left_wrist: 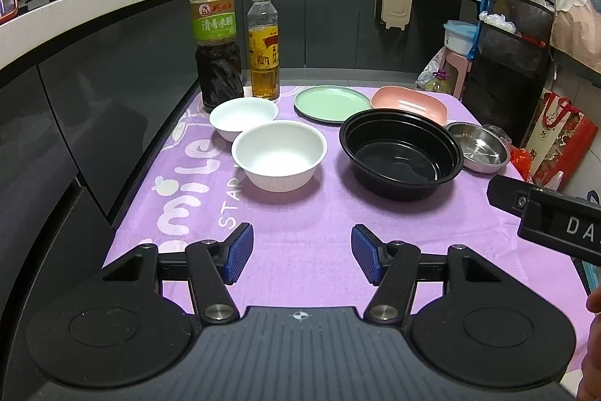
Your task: Organize plates and bowls
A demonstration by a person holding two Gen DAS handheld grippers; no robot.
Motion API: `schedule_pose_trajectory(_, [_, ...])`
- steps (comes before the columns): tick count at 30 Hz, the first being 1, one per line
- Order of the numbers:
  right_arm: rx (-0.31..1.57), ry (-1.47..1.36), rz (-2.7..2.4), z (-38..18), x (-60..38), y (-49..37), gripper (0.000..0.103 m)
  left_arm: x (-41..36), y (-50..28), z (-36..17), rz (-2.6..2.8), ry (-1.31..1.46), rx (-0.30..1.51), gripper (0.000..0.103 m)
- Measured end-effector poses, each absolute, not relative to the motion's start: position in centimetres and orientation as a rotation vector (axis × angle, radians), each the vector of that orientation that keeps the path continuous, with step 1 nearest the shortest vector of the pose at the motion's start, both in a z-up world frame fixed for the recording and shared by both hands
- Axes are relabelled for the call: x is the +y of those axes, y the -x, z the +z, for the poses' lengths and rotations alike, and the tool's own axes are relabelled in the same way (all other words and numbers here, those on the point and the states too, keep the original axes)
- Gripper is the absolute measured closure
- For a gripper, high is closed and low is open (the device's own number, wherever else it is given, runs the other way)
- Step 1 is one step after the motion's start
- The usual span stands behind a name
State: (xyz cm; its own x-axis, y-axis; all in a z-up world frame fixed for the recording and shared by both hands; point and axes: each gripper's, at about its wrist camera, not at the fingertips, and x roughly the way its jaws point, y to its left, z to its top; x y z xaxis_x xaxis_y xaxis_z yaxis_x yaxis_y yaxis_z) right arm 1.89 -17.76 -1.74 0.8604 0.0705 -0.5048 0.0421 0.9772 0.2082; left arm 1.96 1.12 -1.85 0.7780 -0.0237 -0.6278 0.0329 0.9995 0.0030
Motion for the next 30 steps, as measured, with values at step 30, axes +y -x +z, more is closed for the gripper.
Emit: schedule_pose_trajectory(30, [0.594,-0.252,0.017,-2.8,-18.4,-2.8,0.031,1.3,-3.3,-2.9,-0.018,0.003,0.730,0.048])
